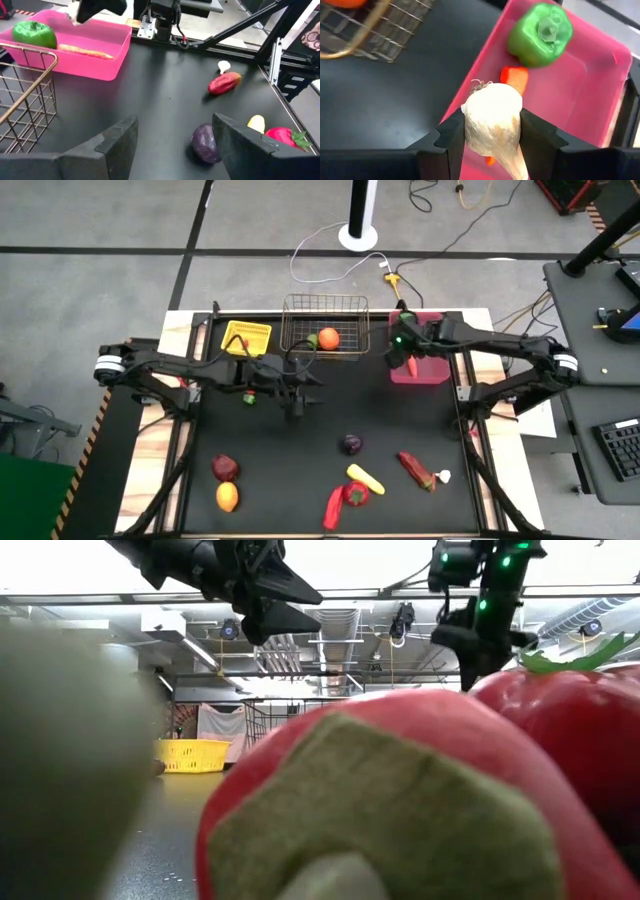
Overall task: Sort produce into baskets
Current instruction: Put the large top white garlic into the pink bin
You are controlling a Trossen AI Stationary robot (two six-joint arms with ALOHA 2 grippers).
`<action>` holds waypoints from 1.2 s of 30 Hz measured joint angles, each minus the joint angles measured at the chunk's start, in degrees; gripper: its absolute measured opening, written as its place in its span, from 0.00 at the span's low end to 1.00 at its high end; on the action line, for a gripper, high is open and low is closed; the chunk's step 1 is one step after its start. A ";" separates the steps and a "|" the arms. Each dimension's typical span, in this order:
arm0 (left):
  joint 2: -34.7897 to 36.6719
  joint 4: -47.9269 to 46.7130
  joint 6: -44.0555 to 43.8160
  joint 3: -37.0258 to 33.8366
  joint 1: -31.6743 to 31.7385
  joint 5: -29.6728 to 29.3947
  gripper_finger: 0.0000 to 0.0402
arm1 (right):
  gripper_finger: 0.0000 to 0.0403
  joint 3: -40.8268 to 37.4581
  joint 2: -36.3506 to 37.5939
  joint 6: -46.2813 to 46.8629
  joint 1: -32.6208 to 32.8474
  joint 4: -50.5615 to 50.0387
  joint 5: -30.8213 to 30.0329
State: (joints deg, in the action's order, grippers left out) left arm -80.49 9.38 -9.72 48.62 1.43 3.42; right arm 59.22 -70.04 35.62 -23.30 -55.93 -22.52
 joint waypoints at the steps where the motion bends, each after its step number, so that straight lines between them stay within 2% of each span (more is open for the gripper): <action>1: -0.04 -0.24 0.00 0.00 0.00 0.00 0.59 | 0.37 -0.49 -0.52 -0.24 -0.87 0.10 0.01; 9: -0.05 -0.14 0.17 0.00 -0.13 0.00 0.58 | 0.38 -2.49 -5.84 -2.67 -5.69 8.83 0.04; 18: -0.05 -0.30 0.20 0.00 -0.24 0.02 0.58 | 0.43 -2.49 -11.11 -2.63 -6.81 10.08 0.28; 36: -0.09 -0.65 0.22 0.00 -0.43 0.13 0.58 | 0.53 -2.49 -12.24 -2.52 -6.92 12.08 0.26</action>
State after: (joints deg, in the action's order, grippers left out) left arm -80.58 8.73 -9.50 48.62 1.00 3.55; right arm 56.73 -82.28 33.10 -30.22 -43.86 -22.26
